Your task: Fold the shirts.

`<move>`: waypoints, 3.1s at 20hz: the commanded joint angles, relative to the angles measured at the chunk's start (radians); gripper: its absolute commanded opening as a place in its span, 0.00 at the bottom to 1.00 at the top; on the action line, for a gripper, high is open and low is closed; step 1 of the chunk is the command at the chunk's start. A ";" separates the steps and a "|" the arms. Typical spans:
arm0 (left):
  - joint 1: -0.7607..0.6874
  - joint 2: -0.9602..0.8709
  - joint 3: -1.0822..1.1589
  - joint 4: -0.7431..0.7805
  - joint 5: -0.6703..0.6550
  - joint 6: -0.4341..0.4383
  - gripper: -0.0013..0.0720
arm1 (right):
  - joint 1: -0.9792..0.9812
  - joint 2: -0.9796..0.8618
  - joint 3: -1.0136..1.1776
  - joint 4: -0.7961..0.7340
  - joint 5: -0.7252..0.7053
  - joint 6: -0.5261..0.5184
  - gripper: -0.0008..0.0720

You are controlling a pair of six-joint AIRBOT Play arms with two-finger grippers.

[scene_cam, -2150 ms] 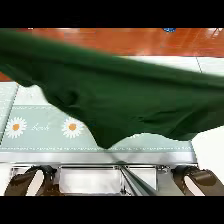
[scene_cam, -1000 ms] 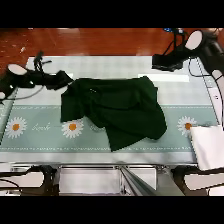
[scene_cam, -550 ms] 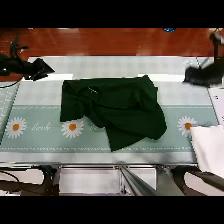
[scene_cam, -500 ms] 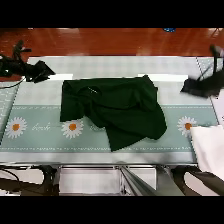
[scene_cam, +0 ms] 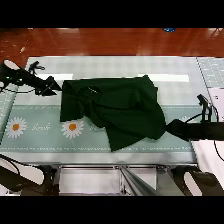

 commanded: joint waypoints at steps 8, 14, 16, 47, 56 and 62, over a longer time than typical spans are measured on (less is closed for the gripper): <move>-0.116 -0.080 0.005 0.014 -0.055 -0.004 0.04 | 0.000 0.044 -0.121 0.074 0.082 0.031 0.57; -0.116 -0.080 0.032 0.014 -0.078 -0.004 0.04 | 0.200 -0.118 -0.179 0.170 -0.121 0.031 0.57; -0.116 -0.080 0.037 0.014 -0.087 -0.004 0.04 | 0.305 -0.229 -0.177 0.222 -0.226 0.016 0.57; -0.054 0.329 0.480 -0.396 0.100 -0.004 0.04 | 0.170 -0.528 1.103 0.058 -0.086 -0.160 0.04; 0.109 0.835 0.561 -0.376 0.241 0.041 0.04 | 0.170 -0.264 1.375 0.005 0.129 -0.160 0.04; 0.193 1.071 0.560 -0.089 0.158 0.031 0.04 | 0.170 -0.168 1.375 -0.023 0.361 -0.124 0.04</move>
